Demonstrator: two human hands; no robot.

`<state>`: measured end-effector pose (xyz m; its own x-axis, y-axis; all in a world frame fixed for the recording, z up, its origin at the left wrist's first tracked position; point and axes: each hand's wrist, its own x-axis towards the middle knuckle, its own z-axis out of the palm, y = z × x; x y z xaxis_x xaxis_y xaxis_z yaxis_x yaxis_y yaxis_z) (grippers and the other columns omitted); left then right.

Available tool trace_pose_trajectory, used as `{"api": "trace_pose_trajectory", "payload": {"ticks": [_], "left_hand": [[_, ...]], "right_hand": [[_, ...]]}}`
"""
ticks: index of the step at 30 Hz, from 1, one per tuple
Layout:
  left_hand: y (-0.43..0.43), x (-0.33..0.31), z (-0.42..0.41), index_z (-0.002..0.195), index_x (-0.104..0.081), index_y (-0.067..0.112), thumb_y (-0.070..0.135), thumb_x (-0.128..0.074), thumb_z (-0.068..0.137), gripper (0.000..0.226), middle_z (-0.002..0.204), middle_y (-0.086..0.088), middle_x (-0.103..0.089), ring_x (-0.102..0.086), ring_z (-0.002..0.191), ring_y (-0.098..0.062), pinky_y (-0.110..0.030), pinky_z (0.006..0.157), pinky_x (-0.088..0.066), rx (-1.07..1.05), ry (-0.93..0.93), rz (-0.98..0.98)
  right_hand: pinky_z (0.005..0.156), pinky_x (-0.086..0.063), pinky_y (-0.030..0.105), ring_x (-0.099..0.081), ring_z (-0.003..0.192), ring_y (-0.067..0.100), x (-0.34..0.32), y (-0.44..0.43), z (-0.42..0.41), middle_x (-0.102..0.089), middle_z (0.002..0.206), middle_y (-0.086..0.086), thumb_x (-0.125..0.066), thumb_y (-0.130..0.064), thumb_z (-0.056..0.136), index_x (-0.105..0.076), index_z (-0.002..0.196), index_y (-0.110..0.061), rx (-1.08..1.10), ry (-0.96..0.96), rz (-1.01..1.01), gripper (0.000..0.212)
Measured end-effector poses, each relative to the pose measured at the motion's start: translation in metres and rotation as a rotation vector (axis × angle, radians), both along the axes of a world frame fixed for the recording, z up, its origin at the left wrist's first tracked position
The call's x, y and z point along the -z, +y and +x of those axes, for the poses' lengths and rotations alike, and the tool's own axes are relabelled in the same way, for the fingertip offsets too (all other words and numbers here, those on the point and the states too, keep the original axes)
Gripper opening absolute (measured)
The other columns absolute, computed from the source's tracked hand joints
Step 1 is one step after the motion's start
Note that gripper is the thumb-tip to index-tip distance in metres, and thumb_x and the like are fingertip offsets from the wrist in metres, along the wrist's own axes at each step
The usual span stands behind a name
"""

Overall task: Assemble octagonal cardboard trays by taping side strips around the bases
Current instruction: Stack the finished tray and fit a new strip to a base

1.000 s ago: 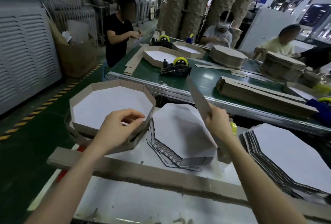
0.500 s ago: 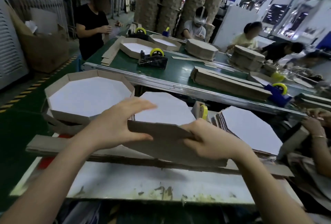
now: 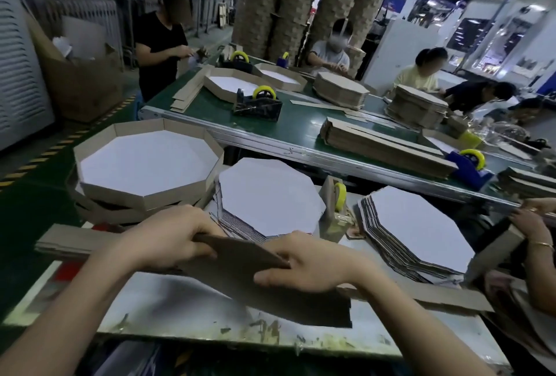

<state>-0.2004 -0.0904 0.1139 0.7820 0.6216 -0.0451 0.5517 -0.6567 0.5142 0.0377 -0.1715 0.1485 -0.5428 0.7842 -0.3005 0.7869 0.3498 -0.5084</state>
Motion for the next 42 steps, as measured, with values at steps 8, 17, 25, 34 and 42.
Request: {"api": "trace_pose_trajectory", "payload": {"ticks": [8, 17, 25, 34, 42], "left_hand": [[-0.002, -0.005, 0.0, 0.089, -0.078, 0.023, 0.012, -0.068, 0.087, 0.016, 0.084, 0.0, -0.072, -0.065, 0.081, -0.013, -0.031, 0.076, -0.052, -0.016, 0.016, -0.169], [0.003, -0.004, 0.007, 0.093, -0.078, 0.034, 0.014, -0.068, 0.088, 0.023, 0.09, 0.011, -0.073, -0.068, 0.086, -0.012, -0.036, 0.081, -0.056, -0.113, -0.025, -0.285], [0.006, -0.003, 0.011, 0.096, -0.077, 0.033, 0.018, -0.068, 0.088, 0.02, 0.093, 0.011, -0.073, -0.066, 0.09, -0.01, -0.036, 0.086, -0.053, -0.181, -0.014, -0.289], [0.007, -0.002, 0.016, 0.094, -0.078, 0.03, 0.016, -0.067, 0.089, 0.019, 0.091, 0.012, -0.072, -0.067, 0.089, -0.008, -0.036, 0.083, -0.055, -0.172, -0.046, -0.32], [0.015, -0.007, 0.062, 0.098, -0.064, 0.043, 0.054, -0.061, 0.079, 0.022, 0.088, 0.017, -0.066, -0.057, 0.082, -0.001, -0.033, 0.073, -0.052, -0.087, 0.194, 0.156]], "right_hand": [[0.079, -0.06, 0.04, -0.071, 0.082, 0.016, 0.061, 0.087, 0.038, -0.075, 0.088, 0.001, -0.06, -0.025, 0.097, -0.073, 0.103, -0.013, 0.469, 0.324, 0.106, 0.018], [0.068, -0.04, 0.032, -0.056, 0.09, 0.027, 0.199, 0.139, 0.049, -0.056, 0.095, 0.006, -0.069, -0.047, 0.083, -0.056, 0.091, -0.009, 0.283, -0.314, 0.069, 0.04], [0.089, -0.053, 0.045, -0.062, 0.107, 0.031, 0.244, 0.146, 0.051, -0.064, 0.12, 0.006, -0.059, -0.052, 0.072, -0.053, 0.126, -0.021, 0.131, -0.336, 0.009, 0.063], [0.079, -0.051, 0.031, -0.062, 0.087, 0.021, 0.222, 0.153, 0.056, -0.068, 0.092, 0.002, -0.07, -0.035, 0.071, -0.07, 0.104, -0.016, 0.222, -0.047, -0.071, 0.037], [0.073, -0.046, 0.027, -0.058, 0.084, 0.013, 0.112, 0.16, 0.078, -0.067, 0.093, 0.002, -0.08, -0.03, 0.078, -0.067, 0.094, -0.023, 0.433, 0.289, 0.129, 0.021]]}}
